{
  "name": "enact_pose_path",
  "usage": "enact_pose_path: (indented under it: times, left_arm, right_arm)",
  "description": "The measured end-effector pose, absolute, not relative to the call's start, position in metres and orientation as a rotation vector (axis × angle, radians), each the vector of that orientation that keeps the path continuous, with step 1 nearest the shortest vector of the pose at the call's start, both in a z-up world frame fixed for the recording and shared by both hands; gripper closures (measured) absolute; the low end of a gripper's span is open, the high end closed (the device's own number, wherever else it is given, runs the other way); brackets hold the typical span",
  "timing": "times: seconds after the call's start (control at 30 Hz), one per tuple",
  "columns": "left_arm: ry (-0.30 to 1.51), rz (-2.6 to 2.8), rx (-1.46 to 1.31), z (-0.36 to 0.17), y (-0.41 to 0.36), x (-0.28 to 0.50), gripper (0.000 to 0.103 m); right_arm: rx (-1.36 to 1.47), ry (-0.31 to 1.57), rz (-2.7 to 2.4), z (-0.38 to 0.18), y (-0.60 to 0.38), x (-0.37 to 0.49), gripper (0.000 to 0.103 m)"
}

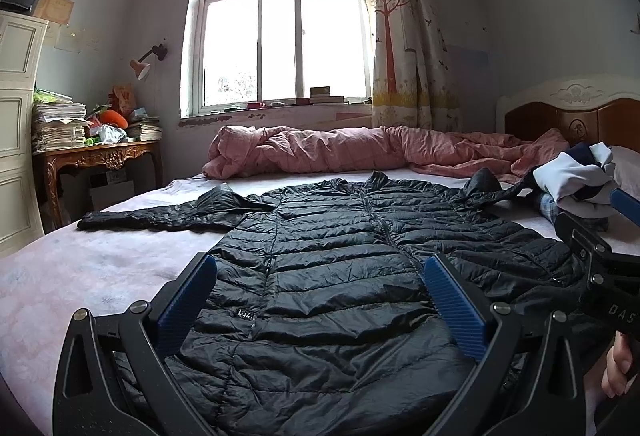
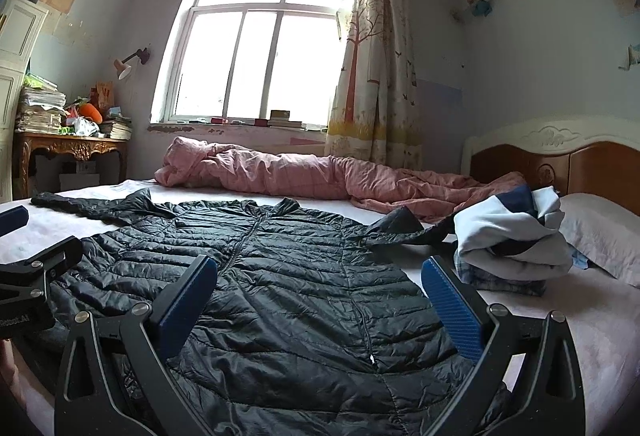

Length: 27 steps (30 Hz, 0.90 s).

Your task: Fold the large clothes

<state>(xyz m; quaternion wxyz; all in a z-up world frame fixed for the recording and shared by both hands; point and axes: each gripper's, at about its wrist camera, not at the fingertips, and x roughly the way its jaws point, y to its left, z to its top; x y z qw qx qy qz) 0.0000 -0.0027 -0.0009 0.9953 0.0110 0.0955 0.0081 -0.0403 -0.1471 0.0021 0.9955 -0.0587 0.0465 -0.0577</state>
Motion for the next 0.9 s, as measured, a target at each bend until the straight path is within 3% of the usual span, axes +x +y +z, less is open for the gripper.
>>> enact_pose_path:
  times: [0.9]
  left_arm:
    - [0.17, 0.023, -0.011, -0.0016, 0.0039, -0.0047, 0.0]
  right_arm:
    - [-0.139, 0.083, -0.133, 0.0022, -0.1393, -0.0442, 0.0]
